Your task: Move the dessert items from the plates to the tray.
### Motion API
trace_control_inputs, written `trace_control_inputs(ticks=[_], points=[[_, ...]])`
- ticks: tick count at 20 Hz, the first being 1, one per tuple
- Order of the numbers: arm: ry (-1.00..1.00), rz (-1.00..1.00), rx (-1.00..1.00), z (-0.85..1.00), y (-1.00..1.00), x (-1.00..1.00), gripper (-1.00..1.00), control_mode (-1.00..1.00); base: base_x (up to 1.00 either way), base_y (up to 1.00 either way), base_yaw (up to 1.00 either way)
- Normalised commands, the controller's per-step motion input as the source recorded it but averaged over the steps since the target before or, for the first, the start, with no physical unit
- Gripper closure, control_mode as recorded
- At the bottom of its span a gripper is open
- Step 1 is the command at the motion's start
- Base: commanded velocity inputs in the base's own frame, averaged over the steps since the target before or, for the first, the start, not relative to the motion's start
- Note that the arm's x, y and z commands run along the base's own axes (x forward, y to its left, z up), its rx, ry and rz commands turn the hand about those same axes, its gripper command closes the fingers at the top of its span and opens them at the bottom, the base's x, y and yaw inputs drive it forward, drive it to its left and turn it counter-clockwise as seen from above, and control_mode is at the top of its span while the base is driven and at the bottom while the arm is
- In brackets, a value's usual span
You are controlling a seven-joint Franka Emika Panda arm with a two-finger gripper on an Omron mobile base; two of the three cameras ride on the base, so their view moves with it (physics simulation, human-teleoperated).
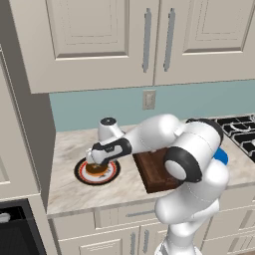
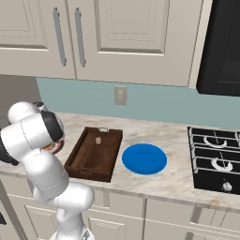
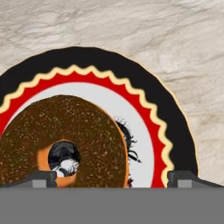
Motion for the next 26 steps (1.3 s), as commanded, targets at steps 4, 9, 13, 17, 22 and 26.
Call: trace_control_inputs(ticks=[4, 9, 13, 17, 22, 26], points=[[0.00, 0.00, 0.00, -0.15, 0.00, 0.05, -1.00, -1.00, 0.00, 0.00, 0.00], [0.00, 0.00, 0.00, -0.10, 0.00, 0.08, -1.00, -1.00, 0.00, 0.00, 0.00], [0.00, 0.00, 0.00, -0.14, 0.00, 0.02, -1.00, -1.00, 0.00, 0.00, 0.00], [0.00, 0.00, 0.00, -0.06, 0.00, 0.00, -1.00, -1.00, 0.00, 0.00, 0.00], [0.00, 0.00, 0.00, -0.03, 0.00, 0.01, -1.00, -1.00, 0.00, 0.00, 0.00], [0.03, 0.00, 0.00, -0.01, 0.00, 0.01, -1.00, -1.00, 0.00, 0.00, 0.00]])
